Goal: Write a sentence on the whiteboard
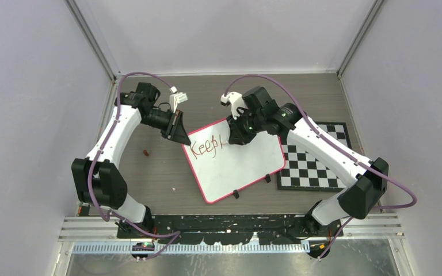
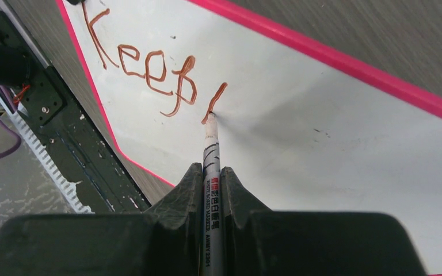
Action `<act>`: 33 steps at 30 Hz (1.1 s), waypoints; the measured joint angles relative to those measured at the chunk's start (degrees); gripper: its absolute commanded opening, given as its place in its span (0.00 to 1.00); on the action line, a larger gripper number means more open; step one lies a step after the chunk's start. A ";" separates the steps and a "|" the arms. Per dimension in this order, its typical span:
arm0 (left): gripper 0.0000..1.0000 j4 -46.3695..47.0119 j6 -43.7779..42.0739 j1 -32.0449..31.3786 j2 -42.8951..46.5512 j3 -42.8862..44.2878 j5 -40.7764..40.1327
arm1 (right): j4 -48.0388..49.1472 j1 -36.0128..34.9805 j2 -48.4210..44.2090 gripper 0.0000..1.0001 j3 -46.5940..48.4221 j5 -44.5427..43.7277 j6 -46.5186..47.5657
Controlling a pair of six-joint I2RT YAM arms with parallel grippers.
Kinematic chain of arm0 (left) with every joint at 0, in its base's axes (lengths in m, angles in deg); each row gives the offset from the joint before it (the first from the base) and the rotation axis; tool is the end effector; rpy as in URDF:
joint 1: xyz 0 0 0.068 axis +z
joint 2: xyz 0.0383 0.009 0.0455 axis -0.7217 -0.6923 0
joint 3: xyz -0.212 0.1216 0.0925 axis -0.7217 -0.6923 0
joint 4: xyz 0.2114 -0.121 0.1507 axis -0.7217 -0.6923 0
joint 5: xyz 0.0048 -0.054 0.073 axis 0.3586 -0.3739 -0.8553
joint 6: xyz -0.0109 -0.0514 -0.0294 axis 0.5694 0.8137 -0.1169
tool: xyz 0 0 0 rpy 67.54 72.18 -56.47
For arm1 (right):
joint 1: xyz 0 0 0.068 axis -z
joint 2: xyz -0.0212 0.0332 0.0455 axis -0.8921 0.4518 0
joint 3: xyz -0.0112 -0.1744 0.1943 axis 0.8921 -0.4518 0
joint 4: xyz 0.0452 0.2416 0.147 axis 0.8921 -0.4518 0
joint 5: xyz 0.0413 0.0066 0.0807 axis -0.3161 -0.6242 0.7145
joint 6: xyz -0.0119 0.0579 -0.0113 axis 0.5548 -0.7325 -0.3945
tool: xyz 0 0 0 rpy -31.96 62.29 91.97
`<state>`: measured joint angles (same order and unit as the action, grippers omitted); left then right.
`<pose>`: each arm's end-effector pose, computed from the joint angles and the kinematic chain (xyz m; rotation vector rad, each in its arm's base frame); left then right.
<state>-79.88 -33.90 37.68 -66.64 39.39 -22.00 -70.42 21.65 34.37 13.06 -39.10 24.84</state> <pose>0.3041 -0.0825 0.2959 0.7767 2.4076 -1.2757 0.2534 0.2411 0.3300 -1.0284 2.2350 0.6650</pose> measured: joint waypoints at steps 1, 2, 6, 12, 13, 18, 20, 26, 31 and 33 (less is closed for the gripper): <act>0.00 0.00 0.00 0.00 0.04 0.00 0.02 | 0.11 0.02 0.00 0.00 0.48 -0.26 0.00; 0.00 0.00 0.00 0.00 0.11 0.00 0.02 | 0.17 0.09 0.02 0.00 0.96 -0.52 0.02; 0.00 0.00 0.00 -0.04 0.24 0.00 0.02 | 0.42 0.57 0.37 0.00 2.25 -0.92 0.00; 0.00 0.02 0.02 -0.04 0.24 0.00 -0.09 | 0.15 1.09 0.48 0.00 2.36 -0.87 0.02; 0.00 0.04 0.04 -0.04 0.24 0.00 -0.09 | 0.02 1.22 0.48 0.00 2.36 -0.87 0.04; 0.00 0.13 0.13 -0.04 0.24 -0.07 -0.11 | -0.20 1.64 0.31 0.00 2.21 -0.87 0.07; 0.00 0.15 0.15 -0.04 0.24 -0.09 -0.11 | -0.11 1.68 -0.02 0.00 1.57 -0.90 0.04; 0.00 0.17 0.17 -0.04 0.24 -0.09 -0.15 | -0.20 1.86 -0.66 0.00 -0.26 -0.35 -0.13; 0.00 0.17 0.17 -0.04 0.24 -0.09 -0.13 | -0.22 1.36 -0.66 0.00 -0.68 0.24 -0.48; 0.00 0.17 0.17 -0.04 0.24 -0.09 -0.13 | -0.22 0.85 -0.63 0.00 -0.68 0.22 -0.50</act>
<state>-79.70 -33.72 37.63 -66.39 39.30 -22.13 -70.64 22.50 33.74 12.39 -38.88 24.33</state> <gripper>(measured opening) 0.119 0.169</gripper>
